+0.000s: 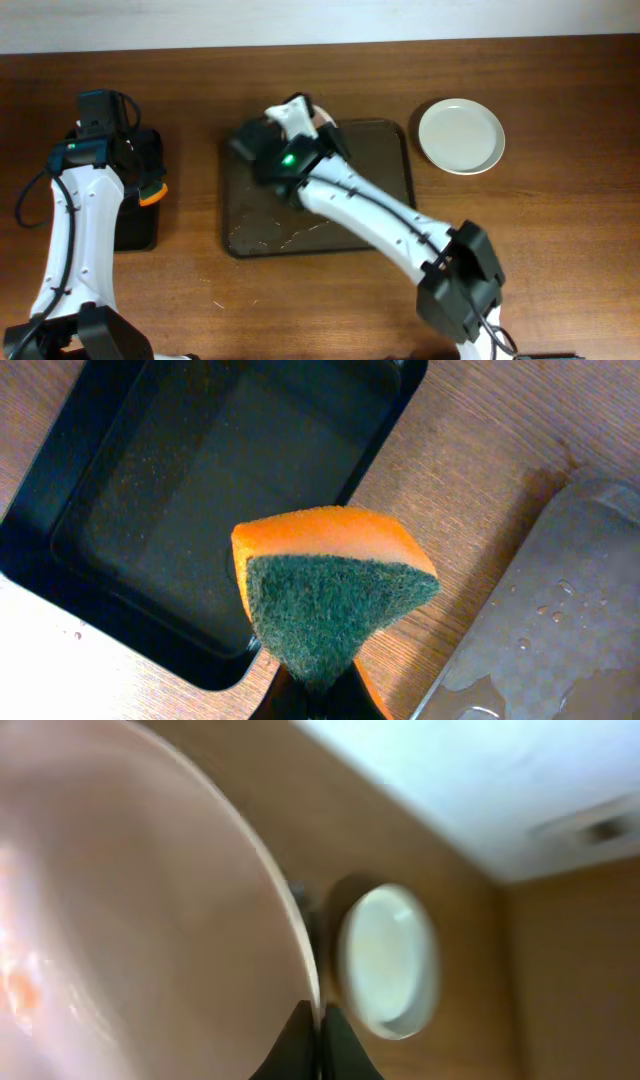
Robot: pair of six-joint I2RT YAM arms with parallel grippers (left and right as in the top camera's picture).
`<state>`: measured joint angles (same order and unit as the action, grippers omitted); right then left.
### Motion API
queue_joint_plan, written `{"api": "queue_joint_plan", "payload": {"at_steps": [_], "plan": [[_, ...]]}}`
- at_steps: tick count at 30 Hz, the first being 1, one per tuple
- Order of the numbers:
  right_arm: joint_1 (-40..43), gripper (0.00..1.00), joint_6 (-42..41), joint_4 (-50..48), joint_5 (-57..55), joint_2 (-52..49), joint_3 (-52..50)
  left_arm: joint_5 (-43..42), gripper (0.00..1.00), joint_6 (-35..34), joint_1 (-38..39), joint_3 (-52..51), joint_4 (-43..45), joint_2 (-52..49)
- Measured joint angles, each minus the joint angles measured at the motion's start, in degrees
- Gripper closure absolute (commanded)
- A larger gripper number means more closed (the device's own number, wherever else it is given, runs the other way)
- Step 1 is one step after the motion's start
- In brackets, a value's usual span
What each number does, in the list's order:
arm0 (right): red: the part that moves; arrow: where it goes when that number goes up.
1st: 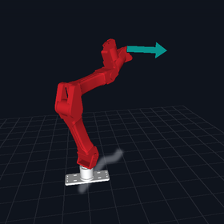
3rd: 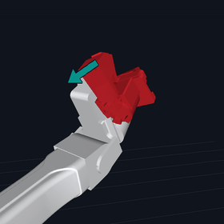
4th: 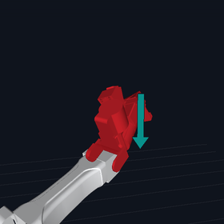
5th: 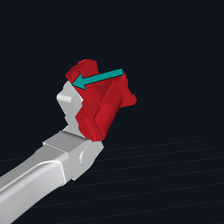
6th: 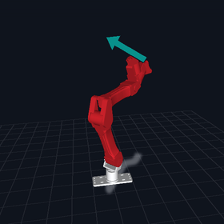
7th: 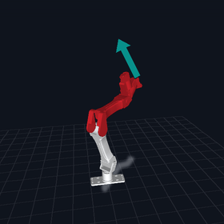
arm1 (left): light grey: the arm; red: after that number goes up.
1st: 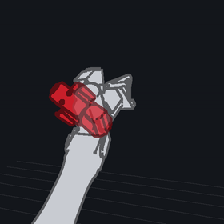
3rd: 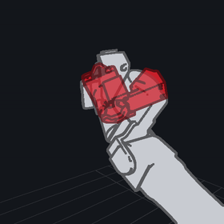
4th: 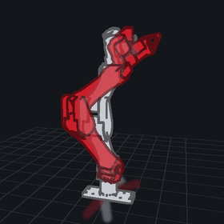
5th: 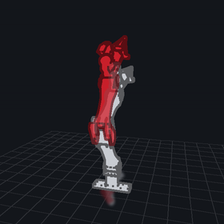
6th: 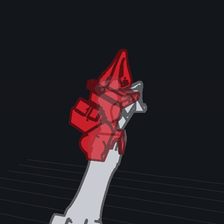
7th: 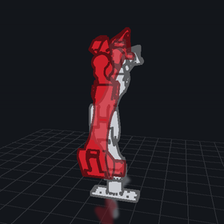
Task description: Clean dirty plates on tray and stack at the side
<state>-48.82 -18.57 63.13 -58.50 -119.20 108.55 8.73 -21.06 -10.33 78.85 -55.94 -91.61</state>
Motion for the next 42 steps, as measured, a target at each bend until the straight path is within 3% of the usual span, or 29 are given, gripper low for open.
{"api": "queue_joint_plan", "payload": {"at_steps": [2,5,8,10,12,14,16,18,21,24,25,26,27,28,31,34,35,38,40,41,42], "plan": [[-3.89,0.96,2.95,-0.35,-12.04,0.00,0.00,0.00,1.00,0.00,0.00,0.00,0.00,0.00],[-5.60,0.96,7.06,-0.59,-19.15,0.00,0.00,0.00,1.00,0.00,0.00,0.00,-0.02,0.00],[-5.77,0.96,8.52,-1.33,-18.16,0.00,0.00,0.00,1.00,0.00,0.00,0.00,0.00,0.00],[-3.45,0.96,5.64,0.31,-8.68,0.00,0.09,-0.02,1.00,0.00,0.00,-0.09,0.00,0.00],[2.93,0.96,-1.16,4.13,6.93,0.87,0.50,-0.02,1.00,0.00,0.00,-0.98,1.51,0.00],[18.99,0.96,-4.37,4.11,30.62,4.04,0.70,0.00,1.00,0.00,0.00,-2.58,2.82,0.00],[32.50,0.96,-3.58,3.08,46.71,5.33,0.96,-0.04,1.00,0.00,0.00,-2.99,3.50,0.00],[51.71,0.96,2.36,3.15,66.82,5.35,1.01,0.00,1.00,0.00,0.00,-3.02,3.89,0.00],[63.28,0.96,5.68,2.03,74.36,4.83,0.13,0.00,1.00,0.00,0.00,-3.02,3.93,0.00],[70.51,0.96,6.64,-6.51,75.10,3.78,-7.32,-0.02,1.00,0.00,0.00,-3.02,4.11,0.00],[70.62,0.90,6.78,-11.41,75.10,3.43,-11.54,0.00,1.00,0.00,0.00,-3.02,4.17,0.00],[70.47,0.68,6.84,-14.34,75.12,3.30,-14.21,-0.02,1.00,0.00,0.00,-3.02,4.31,0.00],[70.47,0.40,6.84,-15.87,75.14,3.19,-15.69,-0.02,1.00,0.00,0.00,-3.02,4.39,0.00],[70.47,0.32,5.75,-18.03,75.21,3.19,-17.49,0.00,1.00,0.00,0.00,-3.02,4.46,0.00],[68.96,0.36,6.14,-15.65,79.87,3.19,-18.03,0.00,1.00,0.00,0.00,-3.02,4.85,0.00],[58.60,0.17,8.24,-10.93,85.22,4.48,-18.25,0.00,1.00,0.00,-0.07,-3.21,8.57,0.00],[54.07,0.02,8.81,-10.56,85.53,5.79,-18.27,0.15,1.00,0.00,-0.37,-3.41,10.78,0.00],[37.77,0.02,9.49,-8.11,83.45,8.92,-18.23,3.74,1.00,-0.02,-3.67,-3.56,17.00,-2.38],[31.08,0.01,7.61,-8.31,82.14,8.92,-18.25,4.57,1.00,-0.02,-7.02,-3.56,18.62,-7.76],[28.89,0.02,7.02,-8.66,81.74,8.92,-18.25,4.76,0.96,-0.04,-8.46,-3.61,18.71,-9.97],[26.86,0.02,6.60,-8.98,81.48,8.92,-18.25,4.76,0.70,-0.04,-10.10,-3.65,18.71,-12.28]]}}
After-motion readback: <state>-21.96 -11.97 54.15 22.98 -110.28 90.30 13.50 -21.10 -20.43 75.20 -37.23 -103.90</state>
